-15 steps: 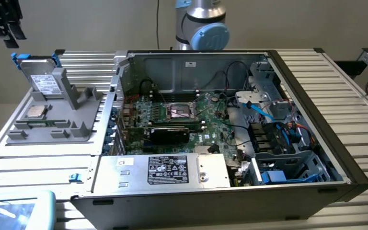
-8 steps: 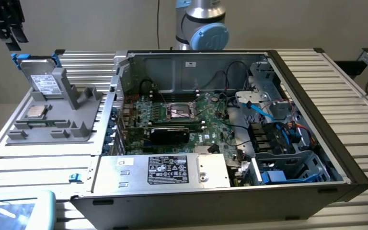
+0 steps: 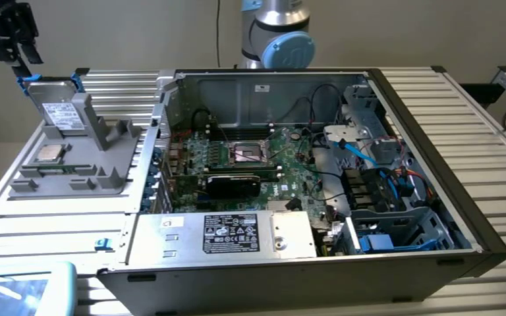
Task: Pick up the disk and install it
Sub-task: 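Pick up the disk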
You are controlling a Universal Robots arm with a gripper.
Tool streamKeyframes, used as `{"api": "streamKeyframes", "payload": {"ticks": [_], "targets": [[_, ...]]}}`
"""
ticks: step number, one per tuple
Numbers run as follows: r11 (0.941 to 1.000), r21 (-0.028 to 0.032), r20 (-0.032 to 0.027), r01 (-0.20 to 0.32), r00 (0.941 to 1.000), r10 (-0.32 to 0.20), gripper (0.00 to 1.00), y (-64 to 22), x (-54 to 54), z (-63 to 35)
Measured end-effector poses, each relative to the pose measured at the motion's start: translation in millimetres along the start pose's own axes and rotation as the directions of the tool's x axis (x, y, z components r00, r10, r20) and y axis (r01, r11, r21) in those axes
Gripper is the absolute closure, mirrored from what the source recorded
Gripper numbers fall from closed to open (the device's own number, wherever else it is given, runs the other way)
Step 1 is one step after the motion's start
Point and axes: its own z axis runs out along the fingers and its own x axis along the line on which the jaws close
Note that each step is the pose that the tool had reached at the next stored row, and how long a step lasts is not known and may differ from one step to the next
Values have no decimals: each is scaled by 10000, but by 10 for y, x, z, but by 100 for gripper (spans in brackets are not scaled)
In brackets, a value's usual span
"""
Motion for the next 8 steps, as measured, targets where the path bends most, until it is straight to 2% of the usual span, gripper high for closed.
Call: {"api": "streamKeyframes", "payload": {"ticks": [1, 2, 8], "targets": [[10000, 1, 0, 0, 10000, 0, 49, -1, 0, 18], [10000, 1, 0, 0, 10000, 0, 43, -2, 0, 35], [10000, 1, 0, 0, 10000, 0, 43, -4, -2, 144]]}}
